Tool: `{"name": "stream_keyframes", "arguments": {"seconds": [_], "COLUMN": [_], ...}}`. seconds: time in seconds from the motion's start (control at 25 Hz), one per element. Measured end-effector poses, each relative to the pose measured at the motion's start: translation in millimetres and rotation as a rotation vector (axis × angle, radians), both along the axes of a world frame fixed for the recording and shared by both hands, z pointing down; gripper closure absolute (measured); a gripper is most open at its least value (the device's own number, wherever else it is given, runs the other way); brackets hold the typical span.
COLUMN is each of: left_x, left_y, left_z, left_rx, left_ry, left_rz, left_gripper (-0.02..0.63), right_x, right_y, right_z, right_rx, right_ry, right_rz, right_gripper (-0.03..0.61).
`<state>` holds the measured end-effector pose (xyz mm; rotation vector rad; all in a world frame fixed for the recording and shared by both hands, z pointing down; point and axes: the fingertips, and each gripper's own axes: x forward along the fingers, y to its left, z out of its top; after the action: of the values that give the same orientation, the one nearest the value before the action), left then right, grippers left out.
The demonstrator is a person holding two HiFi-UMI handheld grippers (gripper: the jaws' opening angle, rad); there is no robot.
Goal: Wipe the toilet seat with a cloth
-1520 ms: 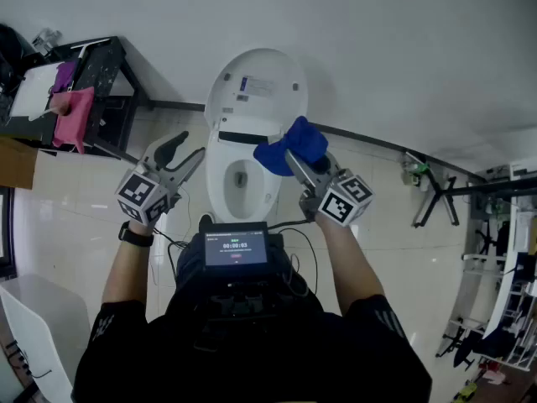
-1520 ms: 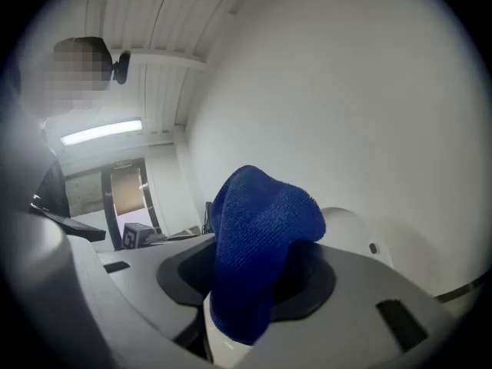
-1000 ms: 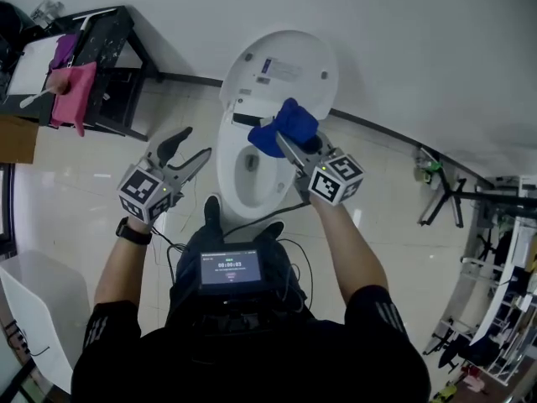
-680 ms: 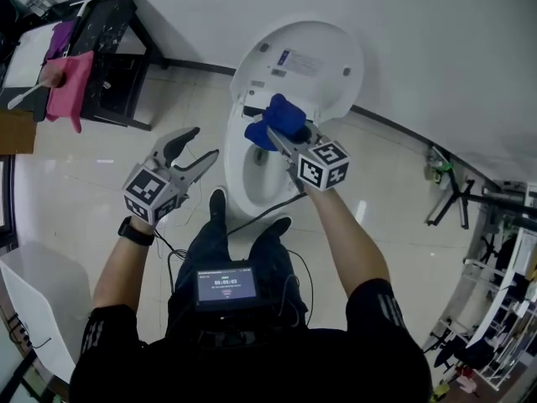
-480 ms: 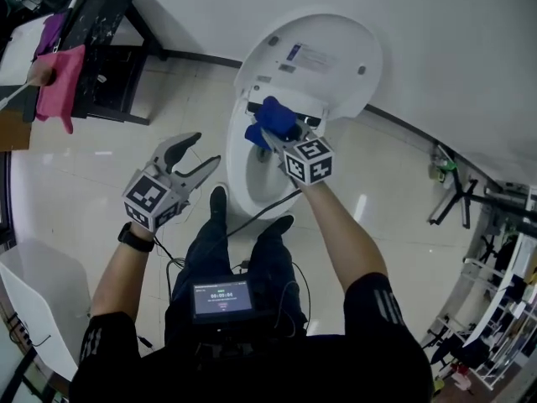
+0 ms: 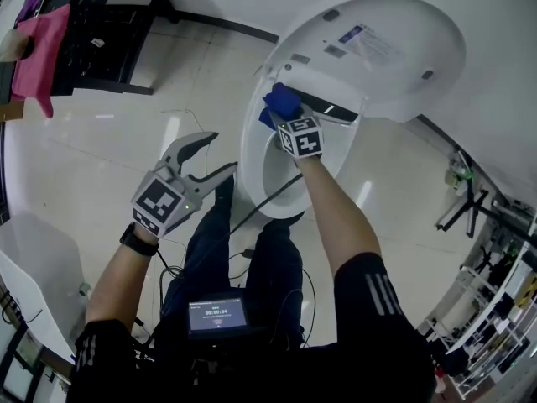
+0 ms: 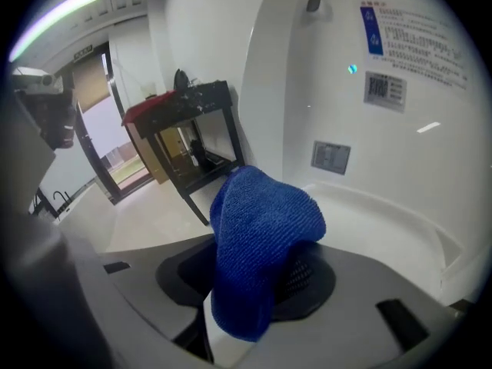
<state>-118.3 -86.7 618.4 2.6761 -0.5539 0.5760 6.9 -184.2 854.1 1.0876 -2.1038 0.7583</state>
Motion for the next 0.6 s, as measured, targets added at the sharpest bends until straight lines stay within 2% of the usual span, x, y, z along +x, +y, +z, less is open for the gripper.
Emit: {"name": "stream_keyframes", "arguments": {"seconds": [0.12,0.32,0.6], "left_x": [-1,-3,-14], "left_y": [-4,-1,5], "left_z": [18,34,42], "left_rx": [-0.007,-0.027,-0.091], "left_ry": [0.001,0.005,0.007], "left_rz": [0.003,0.021,-0.031], "left_gripper": [0.357,0.357,0.357], "right_x": [-13,-36,-40], "right_y": [-4,17,46], "right_z": [31,84,110], "right_rx": [-0.002,-0.042,-0.087], "right_ry": [0.07,0.191,0.236], "right_rz": [-0.057,-0.211,-0.311], "right_gripper": [0.397,0.395,0.4]}}
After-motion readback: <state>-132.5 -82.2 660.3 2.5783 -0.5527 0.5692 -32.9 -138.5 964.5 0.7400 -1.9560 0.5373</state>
